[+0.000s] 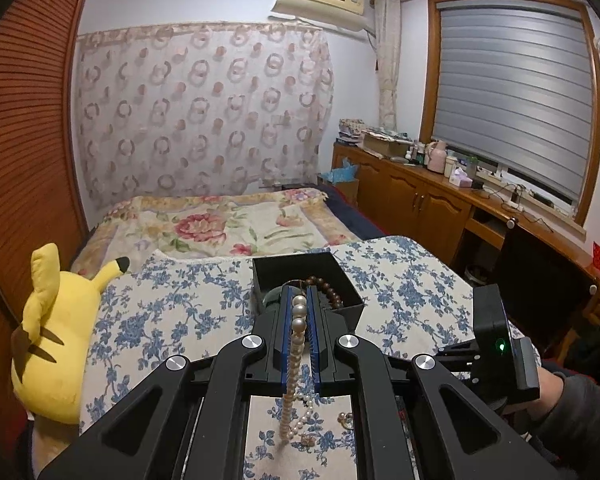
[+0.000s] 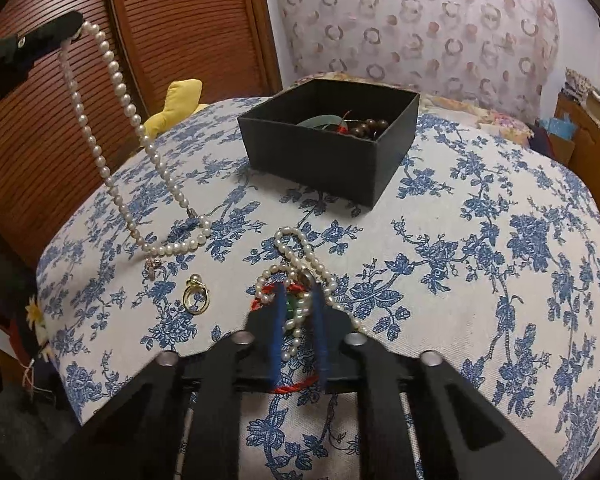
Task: Organize jewelry
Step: 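Lift a pearl necklace over the box with the left tool while the right tool grasps tangled pearls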
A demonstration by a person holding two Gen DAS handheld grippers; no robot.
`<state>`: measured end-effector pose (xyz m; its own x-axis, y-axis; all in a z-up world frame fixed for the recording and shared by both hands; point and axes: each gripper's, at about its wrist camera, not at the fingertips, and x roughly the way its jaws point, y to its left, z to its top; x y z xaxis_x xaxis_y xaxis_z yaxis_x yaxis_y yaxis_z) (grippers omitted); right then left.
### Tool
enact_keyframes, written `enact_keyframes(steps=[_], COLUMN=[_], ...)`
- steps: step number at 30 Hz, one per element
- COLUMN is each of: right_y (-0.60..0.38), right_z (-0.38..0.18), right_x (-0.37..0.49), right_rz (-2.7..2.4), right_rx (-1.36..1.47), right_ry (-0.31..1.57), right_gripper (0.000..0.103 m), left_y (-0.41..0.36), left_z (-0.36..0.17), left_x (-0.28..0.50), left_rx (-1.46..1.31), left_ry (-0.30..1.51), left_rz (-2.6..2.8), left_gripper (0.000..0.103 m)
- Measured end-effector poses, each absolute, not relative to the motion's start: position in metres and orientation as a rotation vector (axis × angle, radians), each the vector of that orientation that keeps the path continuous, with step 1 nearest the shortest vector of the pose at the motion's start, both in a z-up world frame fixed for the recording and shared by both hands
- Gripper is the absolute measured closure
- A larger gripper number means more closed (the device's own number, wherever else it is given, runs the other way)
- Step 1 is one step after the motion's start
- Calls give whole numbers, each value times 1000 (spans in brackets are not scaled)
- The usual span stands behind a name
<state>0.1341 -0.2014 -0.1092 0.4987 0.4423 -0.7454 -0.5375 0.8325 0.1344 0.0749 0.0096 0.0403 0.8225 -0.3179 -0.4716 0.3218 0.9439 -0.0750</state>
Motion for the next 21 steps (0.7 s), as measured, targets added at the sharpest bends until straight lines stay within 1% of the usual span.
enact_keyframes(steps=[1, 9, 17, 21], right_y=[-202, -205, -218, -220], right_z=[-110, -105, -69, -47], right_x=[134, 130, 126, 124], right_rz=[598, 577, 569, 575], right_rx=[-122, -143, -129, -132], right_ry=[866, 831, 739, 688], right_gripper=[98, 99, 99, 100], left_y=[10, 11, 9, 7], left_z=[40, 35, 33, 41], left_x=[75, 76, 77, 79], left_rx=[7, 5, 3, 6], left_ry=[501, 512, 513, 491], left_rz=[-340, -335, -336, -336], left_gripper=[97, 97, 97, 97])
